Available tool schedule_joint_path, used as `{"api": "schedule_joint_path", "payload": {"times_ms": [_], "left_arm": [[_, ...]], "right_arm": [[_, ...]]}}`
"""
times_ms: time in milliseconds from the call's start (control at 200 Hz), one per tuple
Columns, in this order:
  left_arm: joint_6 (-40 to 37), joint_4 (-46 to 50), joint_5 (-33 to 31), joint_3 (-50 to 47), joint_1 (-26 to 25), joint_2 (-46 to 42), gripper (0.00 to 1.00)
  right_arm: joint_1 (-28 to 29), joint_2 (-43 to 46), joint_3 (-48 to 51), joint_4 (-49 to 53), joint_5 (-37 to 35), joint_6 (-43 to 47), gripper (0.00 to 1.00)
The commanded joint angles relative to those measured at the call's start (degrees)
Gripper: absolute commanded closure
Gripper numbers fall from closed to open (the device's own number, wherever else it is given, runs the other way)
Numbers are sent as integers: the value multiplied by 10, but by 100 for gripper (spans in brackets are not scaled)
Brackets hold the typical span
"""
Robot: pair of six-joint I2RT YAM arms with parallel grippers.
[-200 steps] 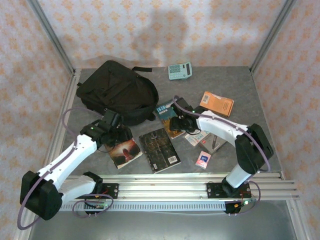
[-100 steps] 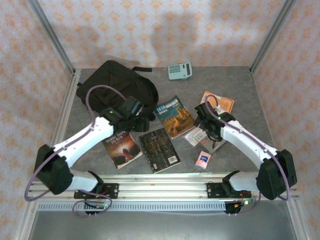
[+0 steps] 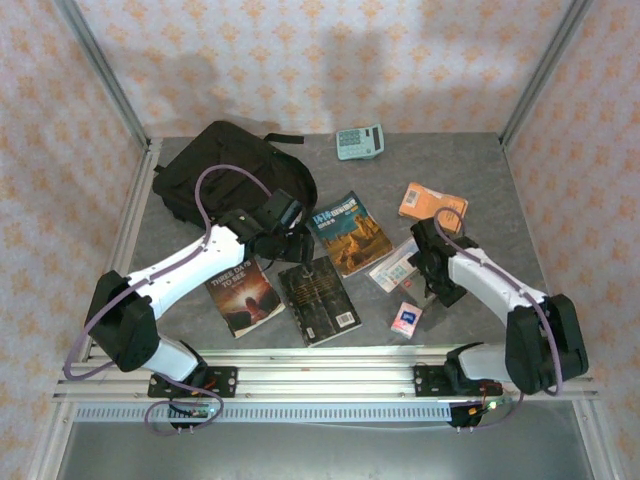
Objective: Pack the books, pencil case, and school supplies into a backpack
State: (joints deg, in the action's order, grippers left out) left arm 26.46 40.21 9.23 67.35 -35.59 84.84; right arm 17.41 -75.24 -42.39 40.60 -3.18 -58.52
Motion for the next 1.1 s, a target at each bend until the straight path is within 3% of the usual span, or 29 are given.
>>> {"api": "schedule_joint_path", "payload": {"times_ms": [0, 360, 420, 565, 756, 916, 1056, 1091], "left_arm": [[-7, -12, 4, -9, 0, -6, 33], [3, -21, 7, -25, 1, -6, 35], [3, -14, 3, -20, 1, -9, 35], [1, 5, -10, 3, 1, -13, 34], [9, 25, -4, 50, 3, -7, 34], [16, 46, 11, 100, 18, 1, 32], [38, 31, 81, 131, 57, 2, 27], [62, 26, 100, 140, 67, 4, 19]], "right_arm": [[-5, -18, 4, -46, 12, 1, 0], [-7, -99, 11, -85, 32, 6, 0], [-7, -104, 7, -81, 32, 9, 5], [-7, -63, -14, -37, -5, 37, 15], [-6, 10, -42, -2, -18, 89, 21], [21, 63, -65, -26, 3, 186, 24], [78, 113, -68, -135, 114, 334, 27], [97, 116, -78, -148, 128, 360, 28]]}}
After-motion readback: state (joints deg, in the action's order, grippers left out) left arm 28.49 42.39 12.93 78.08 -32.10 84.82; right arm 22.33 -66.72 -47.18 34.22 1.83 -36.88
